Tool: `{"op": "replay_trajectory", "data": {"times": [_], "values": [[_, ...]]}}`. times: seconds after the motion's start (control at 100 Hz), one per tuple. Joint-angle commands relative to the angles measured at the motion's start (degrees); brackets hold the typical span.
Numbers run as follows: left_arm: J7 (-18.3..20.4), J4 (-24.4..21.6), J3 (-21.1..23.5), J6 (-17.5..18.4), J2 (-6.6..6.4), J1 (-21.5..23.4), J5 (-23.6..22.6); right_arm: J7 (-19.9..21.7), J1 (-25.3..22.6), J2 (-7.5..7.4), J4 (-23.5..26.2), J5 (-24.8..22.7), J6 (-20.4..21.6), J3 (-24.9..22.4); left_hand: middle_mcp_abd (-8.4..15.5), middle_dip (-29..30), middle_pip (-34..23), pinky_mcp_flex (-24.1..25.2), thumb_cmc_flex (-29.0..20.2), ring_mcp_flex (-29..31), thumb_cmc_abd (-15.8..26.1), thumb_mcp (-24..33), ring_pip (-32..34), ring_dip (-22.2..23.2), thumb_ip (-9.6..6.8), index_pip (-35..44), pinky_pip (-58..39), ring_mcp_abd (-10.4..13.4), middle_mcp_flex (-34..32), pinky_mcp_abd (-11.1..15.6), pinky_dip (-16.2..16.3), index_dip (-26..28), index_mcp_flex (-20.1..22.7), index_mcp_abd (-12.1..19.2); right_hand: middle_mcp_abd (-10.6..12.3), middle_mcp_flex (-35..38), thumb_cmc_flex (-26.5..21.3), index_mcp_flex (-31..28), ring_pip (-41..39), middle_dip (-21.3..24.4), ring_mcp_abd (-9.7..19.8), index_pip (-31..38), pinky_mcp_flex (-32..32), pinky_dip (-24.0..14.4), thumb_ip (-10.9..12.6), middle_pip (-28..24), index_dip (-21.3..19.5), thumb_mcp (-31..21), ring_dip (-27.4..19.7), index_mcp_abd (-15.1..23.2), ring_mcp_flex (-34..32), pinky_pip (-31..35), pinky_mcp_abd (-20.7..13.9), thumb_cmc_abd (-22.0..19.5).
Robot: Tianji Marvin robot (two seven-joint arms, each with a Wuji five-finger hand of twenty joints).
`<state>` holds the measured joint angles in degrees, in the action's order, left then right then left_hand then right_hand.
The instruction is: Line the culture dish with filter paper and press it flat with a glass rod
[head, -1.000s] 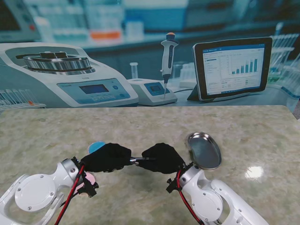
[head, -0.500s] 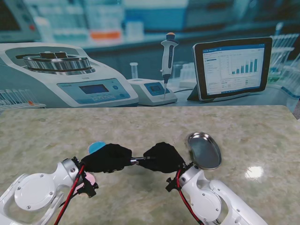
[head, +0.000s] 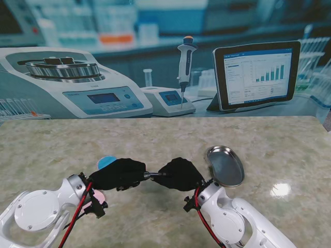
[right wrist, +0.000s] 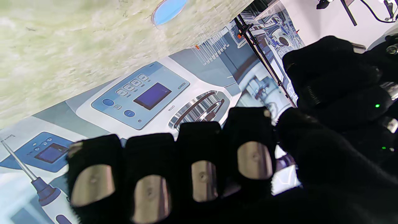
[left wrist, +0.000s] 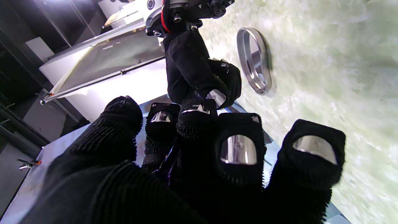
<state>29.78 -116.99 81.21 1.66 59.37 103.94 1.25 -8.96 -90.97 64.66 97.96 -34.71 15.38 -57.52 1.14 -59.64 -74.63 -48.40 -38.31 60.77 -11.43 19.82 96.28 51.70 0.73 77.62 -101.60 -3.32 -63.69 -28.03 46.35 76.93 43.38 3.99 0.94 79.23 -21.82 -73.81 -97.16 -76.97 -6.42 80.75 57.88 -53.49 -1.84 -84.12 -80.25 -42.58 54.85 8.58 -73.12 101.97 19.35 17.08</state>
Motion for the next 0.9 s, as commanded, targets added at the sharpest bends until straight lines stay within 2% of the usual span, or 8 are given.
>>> {"op": "replay_trajectory", "data": {"times": [0.0, 0.14, 0.33, 0.4, 0.55, 0.71, 0.78, 0.89], "values": [[0.24, -0.52, 0.15, -0.38, -0.17, 0.41, 0.16, -0.15, -0.17, 0.07, 0.03, -0.01, -0.07, 0.1, -0.91, -1.2, 1.97, 1.99, -0.66, -2.52, 1.59, -2.5, -1.57, 1.95, 0.72, -1.94, 0.65, -0.66, 2.7, -2.95, 4.64, -1.12, -2.68, -0.86, 0.3, 2.24, 1.16, -3.2, -6.01, -2.41, 1.28, 2.9, 1.0, 0.99, 1.61, -3.41, -1.27, -1.62, 1.06, -2.53, -1.74, 14.69, 1.61, -2.53], [0.54, -0.62, 0.54, -0.3, -0.21, 0.63, 0.47, -0.42, -0.08, 0.12, -0.14, -0.11, -0.03, 0.14, -3.75, -1.35, 5.41, 5.78, -1.65, -6.95, 0.64, -4.69, -5.5, 4.99, 1.11, -6.41, 3.76, -2.73, 7.37, -2.71, 8.55, -4.62, -8.88, 2.36, 0.29, 2.43, 1.21, -3.24, -6.01, -2.44, 1.26, 2.96, 1.0, 0.99, 1.69, -3.39, -1.28, -1.87, 1.11, -2.55, -1.75, 14.69, 1.61, -2.27], [1.49, -0.41, 1.05, 0.2, -0.38, 0.7, 1.01, -0.7, 0.11, 0.17, -0.28, -0.3, -0.11, 0.23, -4.91, -0.9, 8.04, 9.15, -2.11, -11.44, -1.4, -6.69, -9.51, 6.83, 0.82, -12.49, 5.94, -3.81, 12.16, -1.44, 11.16, -8.48, -15.92, 8.12, 0.1, 2.89, 1.3, -3.42, -6.2, -2.38, 1.3, 3.55, 1.15, 0.87, 2.15, -3.49, -1.12, -2.96, 1.3, -2.84, -1.74, 14.95, 1.58, -1.27], [1.82, -0.23, 1.2, 0.55, -0.42, 0.71, 1.47, -0.6, 0.17, 0.15, -0.26, -0.32, -0.18, 0.25, -1.8, -0.97, 7.76, 10.19, -2.49, -12.5, -2.13, -7.5, -10.56, 7.79, 0.72, -16.78, 6.85, -3.95, 13.54, -1.2, 12.29, -12.78, -17.36, 10.17, 0.17, 3.01, 1.46, -3.44, -6.24, -2.36, 1.29, 3.7, 1.22, 0.84, 2.29, -3.51, -1.01, -3.18, 1.35, -2.82, -1.74, 14.98, 1.66, -1.13], [3.22, 0.05, 1.68, 1.05, -0.68, 0.59, 2.21, -0.49, 0.12, 0.11, -0.16, -0.47, -0.34, 0.15, -1.72, 0.71, 9.08, 13.38, -2.6, -16.79, -1.99, -9.5, -14.11, 8.72, 0.19, -22.61, 8.76, -4.7, 17.68, 0.39, 13.87, -24.43, -20.64, 12.27, 0.16, 3.0, 1.49, -3.44, -6.26, -2.34, 1.35, 3.83, 1.31, 0.83, 2.45, -3.54, -0.78, -3.42, 1.41, -2.94, -1.75, 15.01, 1.63, -0.97], [4.78, 0.51, 2.26, 1.78, -1.02, 0.27, 2.25, -0.47, -0.11, 0.06, -0.01, -0.69, -0.44, -0.06, -4.66, 5.48, 21.98, 23.72, -1.06, -27.26, -0.12, -9.96, -27.66, 5.32, -0.15, -32.93, 16.76, -10.06, 25.81, 0.82, 15.91, -38.11, -21.83, 11.1, 0.19, 3.01, 1.64, -3.44, -6.32, -2.31, 1.44, 4.02, 1.47, 0.86, 2.55, -3.65, -0.6, -3.57, 1.49, -2.93, -1.75, 15.07, 1.55, -0.88], [5.41, 0.63, 2.55, 2.04, -1.18, 0.19, 2.14, -0.72, -0.24, 0.11, -0.03, -0.7, -0.47, -0.14, -5.52, 9.48, 30.27, 28.22, 0.38, -30.79, 1.45, -9.72, -34.54, 3.1, -0.35, -38.82, 20.63, -10.82, 29.68, 0.86, 15.82, -44.43, -21.48, 10.0, 0.22, 3.03, 1.65, -3.43, -6.36, -2.28, 1.46, 4.06, 1.63, 0.89, 2.57, -3.68, -0.51, -3.6, 1.54, -2.89, -1.75, 15.13, 1.52, -0.85], [5.62, 0.81, 2.86, 2.29, -1.21, 0.21, 2.16, -0.84, -0.5, 0.12, 0.1, -0.7, -0.67, -0.37, -5.5, 17.81, 41.92, 34.17, 0.84, -35.29, 3.09, -10.59, -44.18, -0.04, -0.68, -42.42, 25.0, -11.17, 34.76, 1.2, 13.8, -48.08, -23.11, 10.07, 0.27, 3.03, 1.67, -3.43, -6.44, -2.21, 1.5, 4.15, 1.8, 0.99, 2.59, -3.77, -0.37, -3.61, 1.61, -2.9, -1.75, 15.22, 1.42, -0.87]]}}
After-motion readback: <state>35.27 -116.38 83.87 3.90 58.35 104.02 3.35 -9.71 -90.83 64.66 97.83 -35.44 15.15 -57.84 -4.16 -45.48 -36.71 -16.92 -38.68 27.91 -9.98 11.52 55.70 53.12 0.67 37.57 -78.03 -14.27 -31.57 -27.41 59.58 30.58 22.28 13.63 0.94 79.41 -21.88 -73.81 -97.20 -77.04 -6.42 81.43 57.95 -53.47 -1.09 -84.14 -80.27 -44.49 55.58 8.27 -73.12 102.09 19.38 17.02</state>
